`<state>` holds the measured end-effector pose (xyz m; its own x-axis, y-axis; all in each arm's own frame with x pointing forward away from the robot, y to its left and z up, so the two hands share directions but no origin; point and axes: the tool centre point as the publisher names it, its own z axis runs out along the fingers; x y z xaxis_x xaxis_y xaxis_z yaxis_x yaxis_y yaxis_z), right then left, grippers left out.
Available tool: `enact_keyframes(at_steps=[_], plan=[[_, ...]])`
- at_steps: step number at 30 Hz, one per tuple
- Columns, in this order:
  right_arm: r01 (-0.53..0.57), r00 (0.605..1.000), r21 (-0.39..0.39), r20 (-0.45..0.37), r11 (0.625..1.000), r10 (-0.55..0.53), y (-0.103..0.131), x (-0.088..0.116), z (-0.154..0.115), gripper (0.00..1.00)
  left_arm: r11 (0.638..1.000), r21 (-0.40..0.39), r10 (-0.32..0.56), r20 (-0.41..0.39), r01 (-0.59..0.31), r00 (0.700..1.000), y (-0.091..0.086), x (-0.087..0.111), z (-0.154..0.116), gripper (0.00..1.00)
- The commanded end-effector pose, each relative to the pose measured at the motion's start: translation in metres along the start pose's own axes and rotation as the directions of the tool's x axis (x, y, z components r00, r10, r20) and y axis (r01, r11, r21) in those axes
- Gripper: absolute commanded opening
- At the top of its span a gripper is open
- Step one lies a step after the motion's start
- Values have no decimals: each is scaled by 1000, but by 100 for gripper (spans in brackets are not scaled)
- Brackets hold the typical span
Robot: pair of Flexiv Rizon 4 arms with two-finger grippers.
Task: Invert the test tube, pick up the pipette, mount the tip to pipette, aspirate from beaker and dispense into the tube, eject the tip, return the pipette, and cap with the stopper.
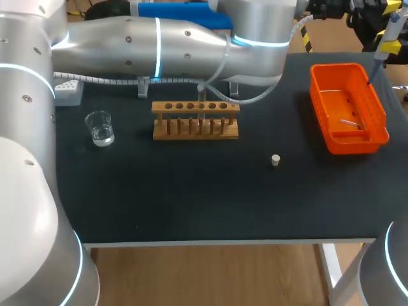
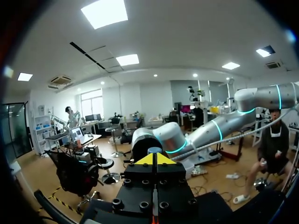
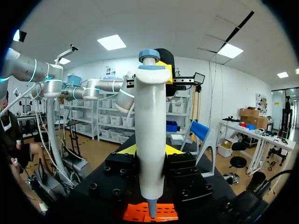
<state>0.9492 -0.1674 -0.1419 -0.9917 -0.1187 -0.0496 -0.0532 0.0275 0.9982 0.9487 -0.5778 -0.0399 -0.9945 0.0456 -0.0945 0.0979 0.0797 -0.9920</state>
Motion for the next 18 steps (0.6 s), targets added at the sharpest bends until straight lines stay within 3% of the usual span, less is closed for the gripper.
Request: enact_keyframes(at_steps=[1, 3, 4, 5, 6, 10, 15, 18], plan=[[0, 1000, 3, -1, 1000, 0, 1, 0, 0, 0, 1000, 7, 6, 16, -6, 1000, -5, 6, -5, 0], [0, 1000, 3, -1, 1000, 0, 1, 0, 0, 0, 1000, 5, 6, 15, -6, 1000, -8, 5, -7, 0], [0, 1000, 3, -1, 1000, 0, 1, 0, 0, 0, 1000, 4, 7, 11, -7, 1000, -9, 6, -9, 26], [0, 1000, 3, -1, 1000, 0, 1, 0, 0, 0, 1000, 1, 5, 10, -5, 1000, -11, 6, -11, 86], [0, 1000, 3, -1, 1000, 0, 1, 0, 0, 0, 1000, -2, 2, 11, -2, 1000, -12, 6, -14, 100], [0, 1000, 3, -1, 1000, 0, 1, 0, 0, 0, 1000, -26, -17, -5, 17, 1000, -16, 7, -31, 100], [0, 1000, 3, -1, 1000, 0, 1, 0, 0, 0, 992, -57, -118, -64, 114, 991, -13, 7, -63, 100], [0, 1000, 3, -1, 1000, 0, 1, 0, 0, 0, 986, -72, -156, -59, 151, 986, -9, 13, -90, 100]])
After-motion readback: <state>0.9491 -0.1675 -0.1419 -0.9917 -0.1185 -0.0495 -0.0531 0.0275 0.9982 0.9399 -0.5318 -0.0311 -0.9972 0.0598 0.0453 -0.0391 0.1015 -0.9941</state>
